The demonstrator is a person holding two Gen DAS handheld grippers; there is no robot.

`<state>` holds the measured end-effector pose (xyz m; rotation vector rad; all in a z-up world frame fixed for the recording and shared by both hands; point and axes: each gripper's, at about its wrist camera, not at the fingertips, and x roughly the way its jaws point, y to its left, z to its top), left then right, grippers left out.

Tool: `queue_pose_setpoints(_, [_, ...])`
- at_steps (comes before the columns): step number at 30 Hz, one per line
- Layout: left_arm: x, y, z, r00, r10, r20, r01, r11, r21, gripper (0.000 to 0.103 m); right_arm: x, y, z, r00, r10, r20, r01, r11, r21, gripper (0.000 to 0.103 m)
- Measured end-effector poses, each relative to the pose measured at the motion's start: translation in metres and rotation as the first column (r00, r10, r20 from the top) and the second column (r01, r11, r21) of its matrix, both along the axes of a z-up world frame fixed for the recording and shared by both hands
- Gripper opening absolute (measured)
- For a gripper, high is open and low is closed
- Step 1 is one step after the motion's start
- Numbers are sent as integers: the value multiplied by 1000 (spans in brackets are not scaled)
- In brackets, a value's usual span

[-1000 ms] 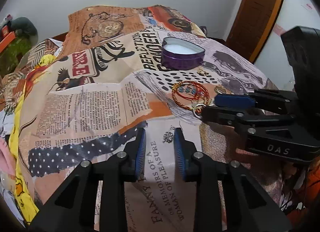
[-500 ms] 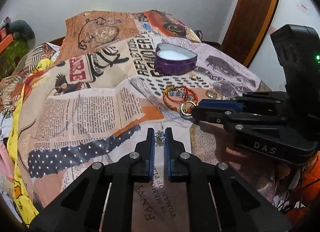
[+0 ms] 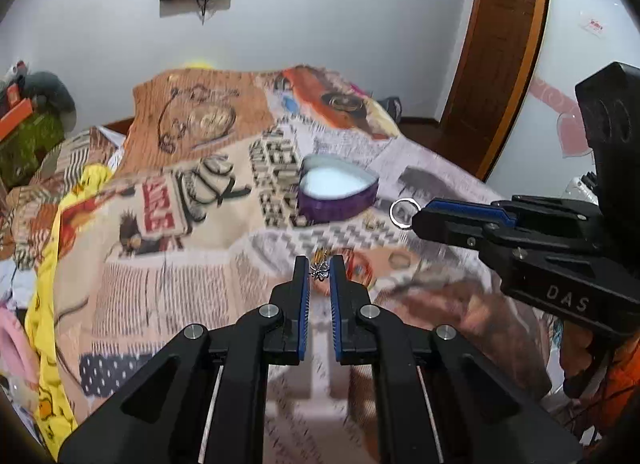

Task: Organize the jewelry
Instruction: 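Grasp the silver pendant with the left tool while the right tool grasps the red-stone ring, then lower both held pieces into the heart tin and open both tools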

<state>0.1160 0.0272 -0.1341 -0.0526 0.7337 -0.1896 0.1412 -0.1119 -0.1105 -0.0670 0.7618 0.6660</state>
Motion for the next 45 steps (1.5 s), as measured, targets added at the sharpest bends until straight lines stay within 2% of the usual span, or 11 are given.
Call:
queue_pose_setpoints(9, [25,-15,27,996,-6,86,7,1000,-5,9,14,-17,20,995,-59,83,56,998,34,14])
queue_pose_setpoints(23, [71,-13,28,994,21,110,-21,1000,4,9,53,-23,15,989,-102,106,98,994,50,14])
queue_pose_setpoints(30, [103,-8,11,997,30,67,-30,1000,-9,9,80,-14,-3,995,-76,66,74,997,32,14])
queue_pose_setpoints(45, [152,-18,-39,996,-38,-80,36,999,-35,9,127,-3,-50,998,-37,-59,33,997,-71,14])
